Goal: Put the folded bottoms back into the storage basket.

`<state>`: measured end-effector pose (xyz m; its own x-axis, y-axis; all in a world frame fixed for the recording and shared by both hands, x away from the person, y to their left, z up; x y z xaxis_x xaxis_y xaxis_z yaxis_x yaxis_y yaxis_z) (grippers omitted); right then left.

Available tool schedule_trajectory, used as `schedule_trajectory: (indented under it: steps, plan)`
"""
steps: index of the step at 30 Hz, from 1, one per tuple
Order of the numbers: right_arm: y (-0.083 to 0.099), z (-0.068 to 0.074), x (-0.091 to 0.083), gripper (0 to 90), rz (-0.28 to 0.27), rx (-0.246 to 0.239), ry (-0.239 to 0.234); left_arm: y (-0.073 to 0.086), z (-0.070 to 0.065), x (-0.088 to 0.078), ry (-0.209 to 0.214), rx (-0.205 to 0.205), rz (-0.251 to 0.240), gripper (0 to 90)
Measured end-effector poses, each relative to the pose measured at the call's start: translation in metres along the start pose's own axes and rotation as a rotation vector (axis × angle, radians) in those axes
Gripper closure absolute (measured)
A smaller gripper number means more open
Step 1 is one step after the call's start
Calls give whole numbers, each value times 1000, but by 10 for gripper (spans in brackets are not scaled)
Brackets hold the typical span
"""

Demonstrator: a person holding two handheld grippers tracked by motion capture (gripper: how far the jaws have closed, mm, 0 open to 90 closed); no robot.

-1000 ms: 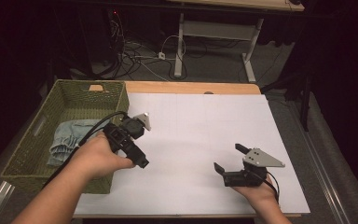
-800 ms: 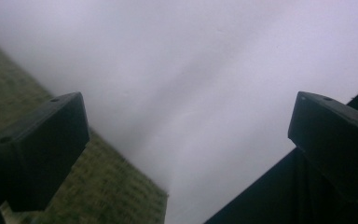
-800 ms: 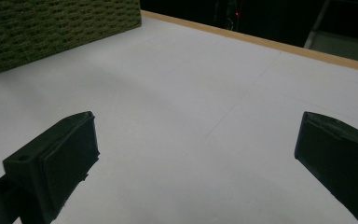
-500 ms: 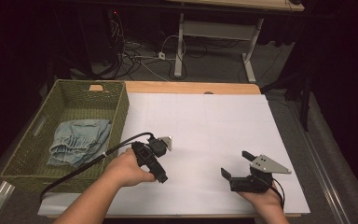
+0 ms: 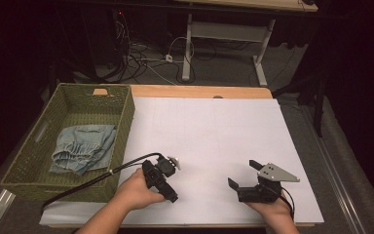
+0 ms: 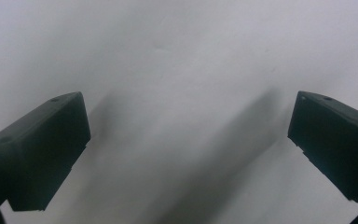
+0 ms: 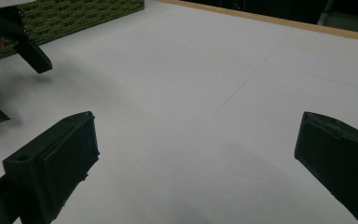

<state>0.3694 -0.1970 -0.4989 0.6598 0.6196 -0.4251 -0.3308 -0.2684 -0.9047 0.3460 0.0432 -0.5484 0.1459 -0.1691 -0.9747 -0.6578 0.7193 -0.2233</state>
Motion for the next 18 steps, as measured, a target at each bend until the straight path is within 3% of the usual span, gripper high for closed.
schedule_trajectory:
  steps: [4, 8, 11, 18]
  plan:
    - [-1, 1, 1, 0, -8, 3, -8, 1, -3, -5, -15, -17, -183, 0]
    - [-6, 3, -1, 0, -48, -3, -17, -1, -2, -22, 23, -113, -444, 0]
    - [-12, 6, -6, 0, -92, 1, -21, 1, 1, -38, 14, -161, -631, 0]
    - [-23, 4, -27, 0, -191, 15, -1, 25, 1, -69, -56, -203, -912, 0]
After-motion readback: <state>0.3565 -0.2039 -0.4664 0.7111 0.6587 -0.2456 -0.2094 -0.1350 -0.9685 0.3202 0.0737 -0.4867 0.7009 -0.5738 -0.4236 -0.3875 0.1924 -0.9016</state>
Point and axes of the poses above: each handheld gripper's, and its own axes: x roughly forward along the jaws, y roughly out of its underside, z roughly to its left, the point moved 10 cm from there along x, roughly forward along the jaws, and after that the axes turned 3 degrees about -y, right-handed, at the moved point
